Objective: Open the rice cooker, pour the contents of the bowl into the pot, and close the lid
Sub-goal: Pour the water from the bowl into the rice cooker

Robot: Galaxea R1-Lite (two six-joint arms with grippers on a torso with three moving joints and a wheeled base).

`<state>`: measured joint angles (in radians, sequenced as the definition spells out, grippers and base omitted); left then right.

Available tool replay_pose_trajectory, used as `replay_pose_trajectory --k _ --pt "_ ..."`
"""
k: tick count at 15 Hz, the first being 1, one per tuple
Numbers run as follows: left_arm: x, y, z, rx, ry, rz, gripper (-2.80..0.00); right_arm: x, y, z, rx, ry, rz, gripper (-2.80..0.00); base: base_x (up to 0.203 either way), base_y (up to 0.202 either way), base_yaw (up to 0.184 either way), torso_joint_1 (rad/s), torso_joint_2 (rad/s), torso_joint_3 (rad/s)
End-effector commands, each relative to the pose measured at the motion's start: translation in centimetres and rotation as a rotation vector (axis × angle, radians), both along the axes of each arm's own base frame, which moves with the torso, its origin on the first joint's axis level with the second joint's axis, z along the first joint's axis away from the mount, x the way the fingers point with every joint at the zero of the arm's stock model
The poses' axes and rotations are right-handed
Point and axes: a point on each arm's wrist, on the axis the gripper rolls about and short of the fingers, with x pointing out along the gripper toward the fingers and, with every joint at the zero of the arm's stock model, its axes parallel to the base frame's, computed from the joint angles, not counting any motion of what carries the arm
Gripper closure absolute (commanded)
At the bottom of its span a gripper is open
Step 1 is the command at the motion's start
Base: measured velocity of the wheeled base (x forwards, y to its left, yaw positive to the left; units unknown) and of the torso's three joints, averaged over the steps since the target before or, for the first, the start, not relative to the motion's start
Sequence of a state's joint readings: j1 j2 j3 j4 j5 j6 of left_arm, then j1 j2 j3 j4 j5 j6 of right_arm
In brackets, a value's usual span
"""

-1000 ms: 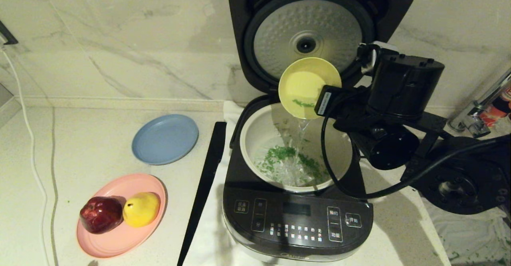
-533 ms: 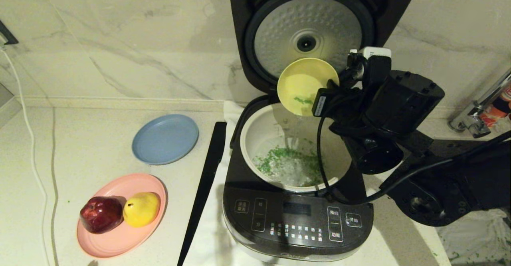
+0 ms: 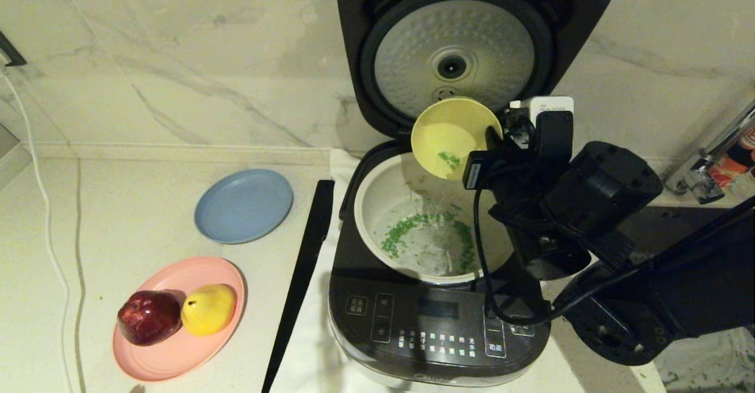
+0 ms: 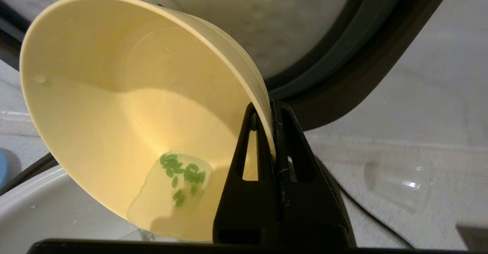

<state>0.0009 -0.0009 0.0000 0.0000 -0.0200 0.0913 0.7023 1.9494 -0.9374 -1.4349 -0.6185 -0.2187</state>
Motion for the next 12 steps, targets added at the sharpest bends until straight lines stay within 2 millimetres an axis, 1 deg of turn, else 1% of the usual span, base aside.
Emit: replay_pose_trajectory --k 1,4,6,10,12 --pt "0.1 0.0 -0.3 0.001 0.009 0.001 0.0 0.1 0.3 -1.1 -0.02 -0.003 -0.003 0.0 0.0 0.0 0.0 0.0 0.0 0.0" --pt "0.1 0.0 -0.3 0.001 0.009 0.001 0.0 0.0 1.1 -1.9 -0.035 0.009 0.014 0.0 0.0 0.0 0.0 0.0 0.0 0.0" --pt "0.1 0.0 -0.3 0.001 0.009 0.001 0.0 -0.5 1.7 -1.7 -0.032 0.004 0.033 0.0 0.0 0.0 0.0 0.0 0.0 0.0" --pt "0.1 0.0 -0.3 0.001 0.009 0.001 0.0 -0.8 1.6 -1.6 -0.038 0.005 0.029 0.0 0.0 0.0 0.0 0.0 0.0 0.0" --pt "0.1 0.0 -0.2 0.001 0.008 0.001 0.0 -0.8 1.6 -2.0 -0.046 0.007 0.026 0.0 0.0 0.0 0.0 0.0 0.0 0.0"
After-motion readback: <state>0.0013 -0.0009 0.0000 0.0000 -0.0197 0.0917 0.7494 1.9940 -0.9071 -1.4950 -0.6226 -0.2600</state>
